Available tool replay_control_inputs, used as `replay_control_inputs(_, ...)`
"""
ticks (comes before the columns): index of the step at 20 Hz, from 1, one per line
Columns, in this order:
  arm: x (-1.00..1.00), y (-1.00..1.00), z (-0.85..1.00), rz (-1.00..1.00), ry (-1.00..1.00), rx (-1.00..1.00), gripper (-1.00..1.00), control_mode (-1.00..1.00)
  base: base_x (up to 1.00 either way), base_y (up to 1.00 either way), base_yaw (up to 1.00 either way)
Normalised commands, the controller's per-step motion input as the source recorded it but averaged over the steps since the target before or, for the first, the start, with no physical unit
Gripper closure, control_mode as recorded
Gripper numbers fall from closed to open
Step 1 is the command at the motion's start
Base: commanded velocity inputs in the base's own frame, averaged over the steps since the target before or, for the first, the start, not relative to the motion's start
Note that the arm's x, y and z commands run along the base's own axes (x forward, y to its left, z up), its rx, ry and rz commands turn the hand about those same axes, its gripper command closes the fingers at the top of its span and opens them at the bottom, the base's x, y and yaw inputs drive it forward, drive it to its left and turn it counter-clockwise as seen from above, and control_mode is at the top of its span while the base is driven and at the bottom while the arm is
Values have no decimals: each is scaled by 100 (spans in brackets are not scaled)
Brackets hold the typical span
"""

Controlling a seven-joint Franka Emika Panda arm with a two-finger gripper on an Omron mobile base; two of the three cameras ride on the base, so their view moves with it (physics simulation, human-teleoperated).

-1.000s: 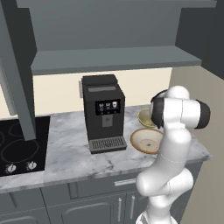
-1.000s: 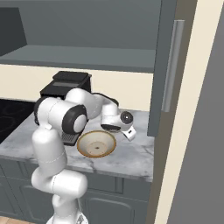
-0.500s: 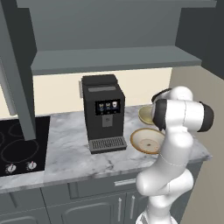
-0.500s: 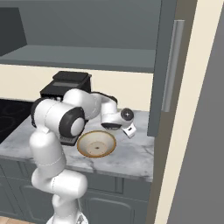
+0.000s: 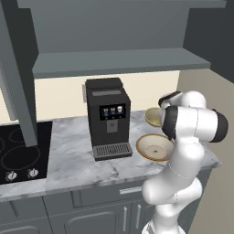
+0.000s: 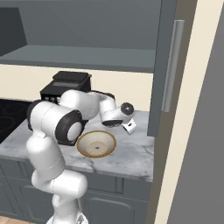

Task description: Pick up the bowls on the counter and stack them on top of one another in the open cabinet. Place the smaller bowl on top of the larger bowl.

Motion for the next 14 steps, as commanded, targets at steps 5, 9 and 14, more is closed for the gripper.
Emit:
replay_control_inputs(5, -17, 0, 18, 0, 1, 0, 100, -100, 0, 0, 0)
replay_control_inputs(9, -37, 0, 6, 0, 0, 0, 100, -100, 0, 0, 0)
replay_control_inputs(14, -39, 0, 10, 0, 0, 0, 100, -100, 0, 0, 0)
